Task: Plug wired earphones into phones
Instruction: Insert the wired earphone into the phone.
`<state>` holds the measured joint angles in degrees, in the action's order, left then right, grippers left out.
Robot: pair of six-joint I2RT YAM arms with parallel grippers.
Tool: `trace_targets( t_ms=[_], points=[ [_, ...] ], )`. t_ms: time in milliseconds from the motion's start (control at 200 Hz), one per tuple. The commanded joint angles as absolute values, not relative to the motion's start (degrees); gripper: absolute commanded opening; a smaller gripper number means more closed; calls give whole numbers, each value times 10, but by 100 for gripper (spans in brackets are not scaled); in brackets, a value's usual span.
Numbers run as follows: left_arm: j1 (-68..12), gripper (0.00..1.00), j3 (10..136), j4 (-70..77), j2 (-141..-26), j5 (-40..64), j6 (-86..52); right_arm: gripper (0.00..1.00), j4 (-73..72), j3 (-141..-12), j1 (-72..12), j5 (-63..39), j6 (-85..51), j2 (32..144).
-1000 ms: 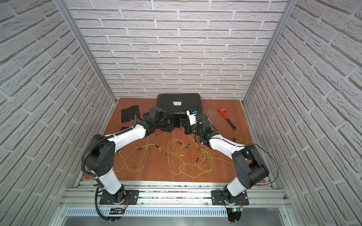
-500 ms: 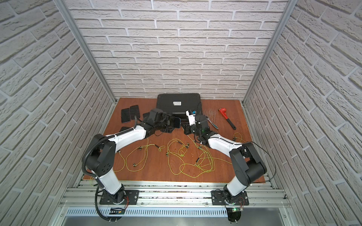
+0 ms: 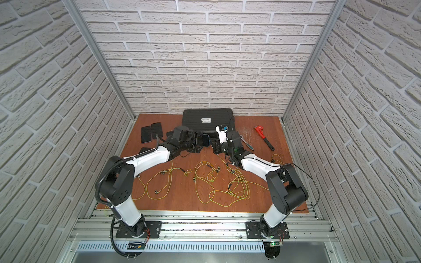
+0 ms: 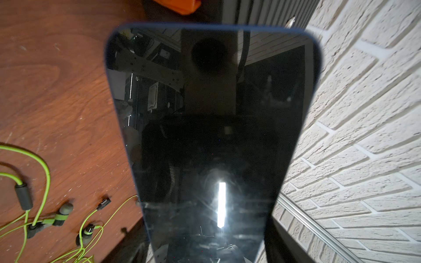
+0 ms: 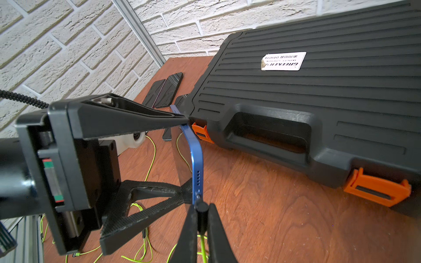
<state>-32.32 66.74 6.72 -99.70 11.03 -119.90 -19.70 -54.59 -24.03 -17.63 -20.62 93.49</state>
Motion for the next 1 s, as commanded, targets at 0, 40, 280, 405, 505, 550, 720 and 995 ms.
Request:
trace_targets(
  t_ms=[0,40,280,405,505,550,720,995],
  points=[
    [-348,9,671,149,-981,187,-1203,5,-242,-570,-252,-214,-204,950],
    [-348,9,672,150,-981,189,-1203,6,-238,-573,-252,-214,-202,952],
    [-350,7,682,158,-992,205,-1201,6,-225,-596,-252,-226,-193,965],
    [-351,6,684,169,-997,214,-1203,6,-221,-601,-252,-231,-185,967],
    [-351,6,684,176,-1001,218,-1204,6,-221,-604,-252,-234,-182,968],
    [-352,6,685,177,-1004,220,-1205,6,-219,-606,-252,-236,-182,969],
    [-343,7,683,148,-1000,211,-1184,10,-163,-621,-244,-246,-183,959],
    [-326,8,707,13,-993,171,-1077,69,110,-655,-165,-302,-128,867]
  ],
)
